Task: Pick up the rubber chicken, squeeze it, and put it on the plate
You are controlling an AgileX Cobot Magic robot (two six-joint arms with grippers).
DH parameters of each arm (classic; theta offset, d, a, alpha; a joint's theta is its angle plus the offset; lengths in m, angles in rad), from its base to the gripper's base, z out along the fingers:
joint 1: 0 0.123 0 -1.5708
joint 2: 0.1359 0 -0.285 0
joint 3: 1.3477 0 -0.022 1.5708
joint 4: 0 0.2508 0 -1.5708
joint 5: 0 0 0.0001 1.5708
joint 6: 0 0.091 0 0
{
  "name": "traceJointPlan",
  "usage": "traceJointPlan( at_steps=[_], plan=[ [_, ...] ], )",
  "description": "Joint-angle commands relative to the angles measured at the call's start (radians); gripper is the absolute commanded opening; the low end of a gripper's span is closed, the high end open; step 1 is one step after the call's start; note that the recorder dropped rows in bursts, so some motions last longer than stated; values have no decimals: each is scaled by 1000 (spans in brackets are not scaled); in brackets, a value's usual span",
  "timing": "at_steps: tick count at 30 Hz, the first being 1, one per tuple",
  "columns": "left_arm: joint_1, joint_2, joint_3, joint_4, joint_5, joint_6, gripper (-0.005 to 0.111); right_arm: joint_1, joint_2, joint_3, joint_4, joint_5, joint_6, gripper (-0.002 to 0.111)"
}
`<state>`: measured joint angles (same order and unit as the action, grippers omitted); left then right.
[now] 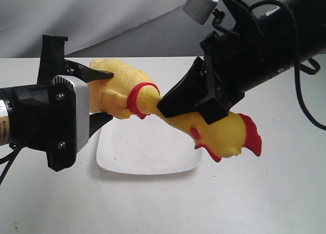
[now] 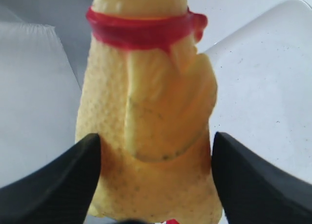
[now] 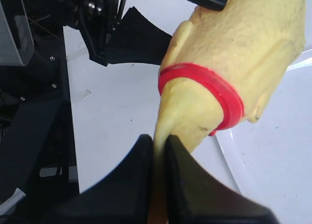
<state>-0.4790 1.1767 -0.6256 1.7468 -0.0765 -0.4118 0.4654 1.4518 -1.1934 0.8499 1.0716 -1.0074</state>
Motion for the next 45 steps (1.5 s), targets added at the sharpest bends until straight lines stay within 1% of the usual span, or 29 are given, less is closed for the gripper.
traceJointPlan(
  at_steps=[1,6,7,20,21,23,25,26,28,30,31,32,33,42,44,45],
  plan=[
    [-2,9,-1,-9,31,-6,48,-6,-13,-2,68,17,-17,0],
    [-2,9,-1,-9,2,-6,5,-6,-13,-2,83,36,-36,0],
    [-2,9,-1,-9,-3,-6,0,-6,-13,-2,87,40,-42,0],
    [-2,9,-1,-9,1,-37,1,-6,-13,-2,95,40,-47,0],
    [-2,9,-1,-9,1,-37,3,-6,-13,-2,95,38,-47,0],
    [-2,9,-1,-11,-7,-63,9,-6,-13,-2,91,36,-47,0],
    [-2,9,-1,-11,-23,-101,24,-6,-13,-2,91,36,-47,0],
    [-2,9,-1,-11,-32,-112,36,-6,-13,-2,92,34,-47,0],
    [-2,9,-1,-30,-51,-117,66,-6,-13,-2,92,28,-47,0],
    [-2,9,-1,-76,-51,-117,88,-6,-13,-2,92,27,-47,0],
    [-2,9,-1,-97,-46,-117,96,-6,-13,-2,92,27,-47,0],
    [-2,9,-1,-117,-44,-117,98,-6,-13,-2,92,27,-47,0],
    [-2,9,-1,-119,-44,-115,99,-6,-13,-2,92,27,-47,0],
    [-2,9,-1,-119,-44,-112,99,-6,-13,-2,92,27,-47,0],
    [-2,9,-1,-119,-39,-112,95,-6,-13,-2,92,27,-47,0],
    [-2,9,-1,-119,-33,-112,89,-6,-13,-2,92,27,-47,0]
  ],
)
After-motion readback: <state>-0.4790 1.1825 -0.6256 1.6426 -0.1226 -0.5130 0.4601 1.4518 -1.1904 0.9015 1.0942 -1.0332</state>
